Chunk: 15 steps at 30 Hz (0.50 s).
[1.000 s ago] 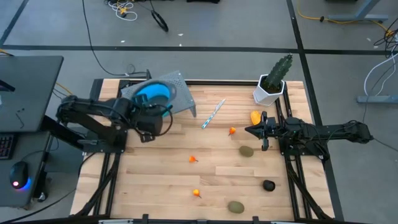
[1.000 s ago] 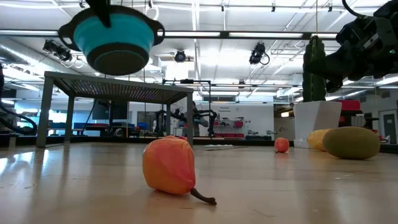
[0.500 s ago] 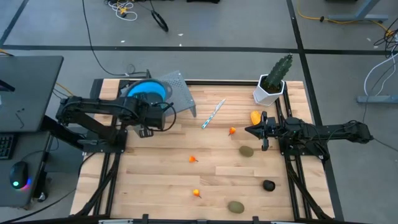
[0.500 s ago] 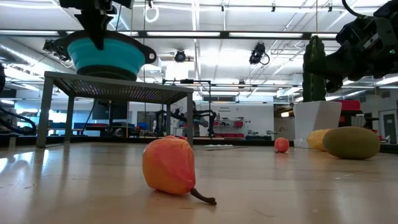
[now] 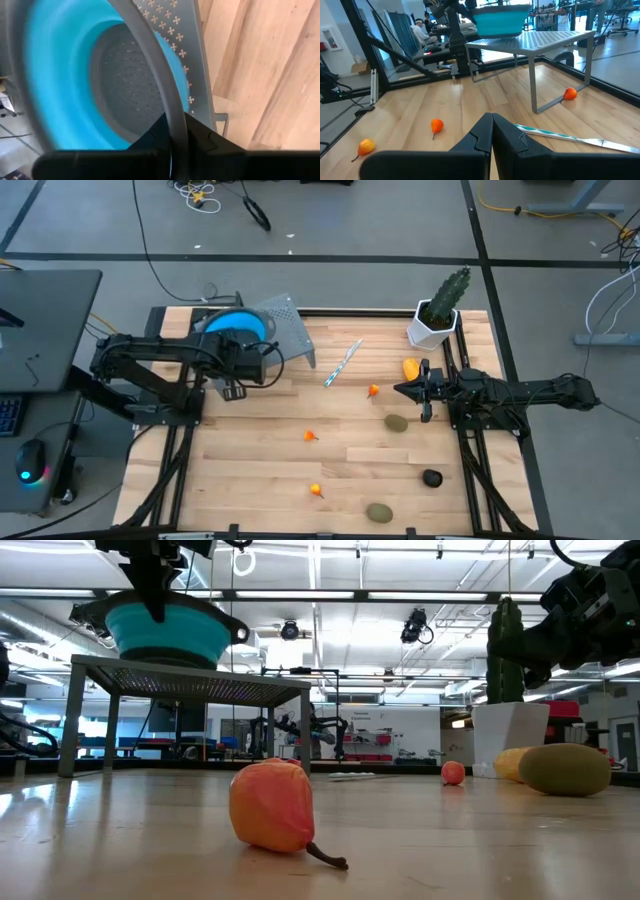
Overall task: Pick & Place Fruit
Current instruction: Put the blue strainer bowl on the shelf
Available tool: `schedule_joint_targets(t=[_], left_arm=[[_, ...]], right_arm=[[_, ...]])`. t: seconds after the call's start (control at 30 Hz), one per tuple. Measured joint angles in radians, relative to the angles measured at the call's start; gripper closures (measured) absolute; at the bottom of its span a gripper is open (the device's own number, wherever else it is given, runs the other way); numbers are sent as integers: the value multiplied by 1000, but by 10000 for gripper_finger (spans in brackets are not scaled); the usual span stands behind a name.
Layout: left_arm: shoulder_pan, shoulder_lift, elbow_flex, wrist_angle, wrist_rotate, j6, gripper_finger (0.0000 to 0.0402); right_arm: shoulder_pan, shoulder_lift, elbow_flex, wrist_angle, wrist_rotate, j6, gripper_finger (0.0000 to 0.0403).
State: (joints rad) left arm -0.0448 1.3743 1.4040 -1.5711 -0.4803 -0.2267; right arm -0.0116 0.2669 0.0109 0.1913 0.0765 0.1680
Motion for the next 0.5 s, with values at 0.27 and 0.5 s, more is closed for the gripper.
schedule_joint_targets(t=[0.27,0.5], left_arm=[[0,0,0,0,29,-32,387],[15,0,0,0,27,-70,352]], right_arm=[[0,0,0,0,0,0,390],[0,0,0,0,0,0,390]])
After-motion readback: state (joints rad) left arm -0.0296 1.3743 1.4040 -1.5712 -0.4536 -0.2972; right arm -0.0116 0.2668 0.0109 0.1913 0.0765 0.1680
